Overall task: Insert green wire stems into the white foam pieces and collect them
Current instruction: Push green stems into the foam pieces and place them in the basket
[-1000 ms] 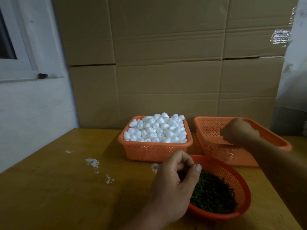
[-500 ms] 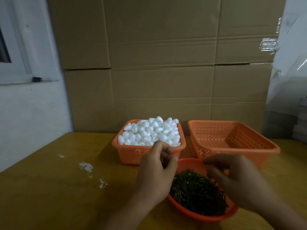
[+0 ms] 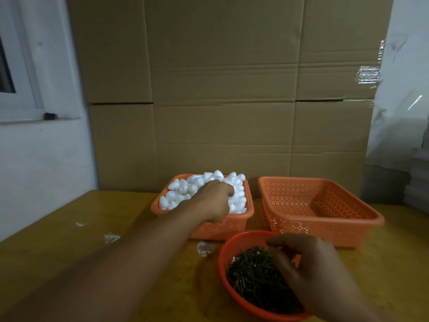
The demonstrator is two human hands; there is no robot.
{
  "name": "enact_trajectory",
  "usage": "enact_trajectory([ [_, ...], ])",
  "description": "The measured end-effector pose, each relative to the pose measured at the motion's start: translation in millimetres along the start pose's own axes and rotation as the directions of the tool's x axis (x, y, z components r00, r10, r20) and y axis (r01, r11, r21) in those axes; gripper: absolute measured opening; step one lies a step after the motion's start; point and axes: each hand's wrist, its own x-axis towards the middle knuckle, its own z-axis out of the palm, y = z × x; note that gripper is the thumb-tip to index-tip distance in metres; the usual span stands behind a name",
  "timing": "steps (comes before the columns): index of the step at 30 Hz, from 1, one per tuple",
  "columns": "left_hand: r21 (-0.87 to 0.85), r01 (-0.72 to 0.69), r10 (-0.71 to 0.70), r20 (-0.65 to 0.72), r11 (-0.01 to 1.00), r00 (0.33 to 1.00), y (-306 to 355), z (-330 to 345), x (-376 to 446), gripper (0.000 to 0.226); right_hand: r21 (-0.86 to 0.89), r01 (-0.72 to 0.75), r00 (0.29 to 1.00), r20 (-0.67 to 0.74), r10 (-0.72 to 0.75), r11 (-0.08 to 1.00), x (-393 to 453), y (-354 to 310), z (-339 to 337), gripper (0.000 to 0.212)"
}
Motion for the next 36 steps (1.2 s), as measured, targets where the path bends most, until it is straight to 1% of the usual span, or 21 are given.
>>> enact_trajectory([
  [2, 0.021, 0.024, -0.025, 0.040, 0.999, 0.999, 4, -2, -2, 0.043, -0.016, 0.005, 1.000, 0.023, -0.004, 1.000, -1, -2, 0, 0.016],
  [4, 0.013, 0.034, -0.034, 0.047, 0.999, 0.998, 5, -4, -2, 0.042, -0.023, 0.004, 1.000, 0.023, -0.003, 1.000, 0, -2, 1, 0.017],
  [8, 0.025, 0.045, -0.045, 0.022, 0.999, 0.999, 4, -2, 5, 0.032, -0.029, -0.001, 1.000, 0.026, 0.002, 1.000, 0, -2, 2, 0.017],
  [10, -0.024, 0.041, -0.041, -0.002, 0.999, 0.999, -1, 3, 11, 0.029, -0.033, 0.003, 1.000, 0.031, -0.002, 0.999, -1, -3, 3, 0.016],
  [13, -0.126, 0.054, -0.056, -0.013, 0.991, 0.998, -7, 10, 18, 0.030, -0.035, 0.007, 1.000, 0.025, -0.006, 0.999, -2, -5, 4, 0.014],
  [15, -0.100, 0.064, -0.071, -0.070, 0.993, 0.995, -9, 13, 19, 0.023, -0.034, 0.009, 1.000, 0.020, -0.008, 0.999, -2, -4, 4, 0.014],
  [17, -0.029, 0.062, -0.066, -0.203, 0.998, 0.977, -11, 17, 17, 0.022, -0.038, 0.008, 1.000, 0.021, -0.008, 0.999, -2, -4, 4, 0.013],
  [18, -0.039, 0.036, -0.045, -0.268, 0.999, 0.962, -12, 20, 16, 0.021, -0.037, 0.008, 1.000, 0.016, -0.007, 0.999, -2, -4, 4, 0.013],
  [20, -0.172, -0.054, -0.011, -0.353, 0.984, 0.936, -14, 23, 10, 0.012, -0.033, 0.008, 1.000, 0.011, -0.007, 0.999, -2, -4, 3, 0.013],
  [23, -0.392, -0.190, 0.003, -0.429, 0.900, 0.903, -13, 26, -3, 0.003, -0.038, 0.015, 1.000, 0.028, -0.014, 0.999, -2, -5, 4, 0.013],
  [27, -0.617, -0.293, -0.016, -0.445, 0.731, 0.895, -5, 32, -23, 0.018, -0.062, 0.023, 0.999, 0.045, -0.020, 0.998, -2, -5, 3, 0.013],
  [32, -0.742, -0.355, -0.029, -0.450, 0.569, 0.893, 7, 37, -52, 0.026, -0.078, 0.036, 0.996, 0.079, -0.030, 0.996, -3, -4, 2, 0.014],
  [34, -0.780, -0.392, 0.004, -0.447, 0.488, 0.894, 12, 39, -64, 0.024, -0.086, 0.042, 0.995, 0.089, -0.034, 0.995, -3, -2, 2, 0.016],
  [36, -0.796, -0.427, 0.033, -0.458, 0.429, 0.888, 17, 40, -76, 0.019, -0.128, 0.054, 0.990, 0.134, -0.037, 0.990, -1, 3, 2, 0.017],
])
